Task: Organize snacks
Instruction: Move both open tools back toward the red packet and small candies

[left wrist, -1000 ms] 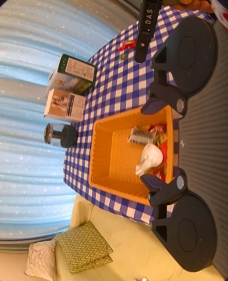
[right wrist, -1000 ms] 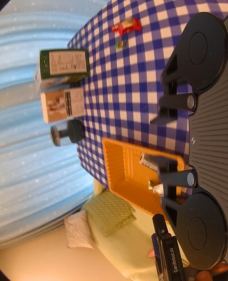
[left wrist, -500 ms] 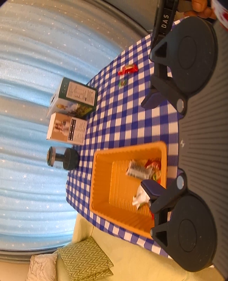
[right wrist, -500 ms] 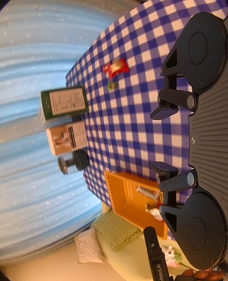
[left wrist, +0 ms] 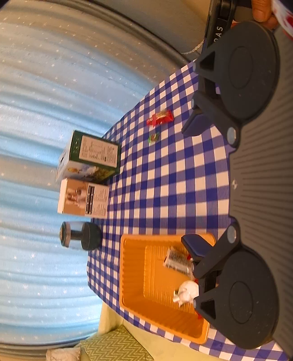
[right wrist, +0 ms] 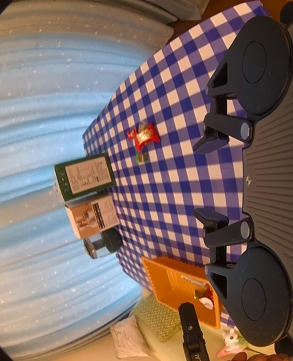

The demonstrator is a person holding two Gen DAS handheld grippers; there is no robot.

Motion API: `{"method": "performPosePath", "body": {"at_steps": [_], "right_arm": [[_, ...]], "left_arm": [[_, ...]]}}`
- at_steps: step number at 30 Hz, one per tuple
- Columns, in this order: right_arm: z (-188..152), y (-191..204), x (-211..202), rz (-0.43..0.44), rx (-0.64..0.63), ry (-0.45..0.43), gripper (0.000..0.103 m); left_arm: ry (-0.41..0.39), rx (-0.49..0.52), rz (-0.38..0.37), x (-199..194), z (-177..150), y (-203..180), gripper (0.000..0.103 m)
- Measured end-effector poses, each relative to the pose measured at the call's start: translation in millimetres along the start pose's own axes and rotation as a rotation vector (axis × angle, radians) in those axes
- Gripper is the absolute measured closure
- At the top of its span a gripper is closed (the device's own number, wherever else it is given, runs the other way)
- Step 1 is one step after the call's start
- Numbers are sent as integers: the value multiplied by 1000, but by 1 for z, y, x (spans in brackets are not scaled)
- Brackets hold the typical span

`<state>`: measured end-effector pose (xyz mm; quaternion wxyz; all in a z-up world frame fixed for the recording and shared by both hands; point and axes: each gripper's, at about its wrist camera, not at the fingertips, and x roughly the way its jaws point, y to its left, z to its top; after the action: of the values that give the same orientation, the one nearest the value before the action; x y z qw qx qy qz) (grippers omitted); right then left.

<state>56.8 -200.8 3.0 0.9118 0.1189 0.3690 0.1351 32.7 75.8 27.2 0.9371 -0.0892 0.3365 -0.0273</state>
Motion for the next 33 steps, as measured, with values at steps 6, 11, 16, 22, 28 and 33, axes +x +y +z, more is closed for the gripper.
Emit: {"method": "performPosePath", "body": {"at_steps": [6, 11, 16, 22, 28, 33], "right_arm": [[4, -17, -4, -22, 19, -12, 49], [7, -31, -3, -43, 38, -15, 48], [9, -43, -1, -61, 55, -14, 48], [11, -62, 5, -82, 76, -14, 48], [18, -83, 17, -94, 75, -19, 48], [28, -101, 33, -100, 92, -22, 48]], "left_arm": [[19, 21, -31, 10, 2, -23, 10], [32, 46, -58, 20, 2, -39, 10], [46, 64, -72, 32, 3, -52, 10], [45, 81, -79, 47, 3, -68, 10], [38, 86, -80, 67, 6, -87, 10], [36, 102, -85, 91, 8, -104, 10]]}}
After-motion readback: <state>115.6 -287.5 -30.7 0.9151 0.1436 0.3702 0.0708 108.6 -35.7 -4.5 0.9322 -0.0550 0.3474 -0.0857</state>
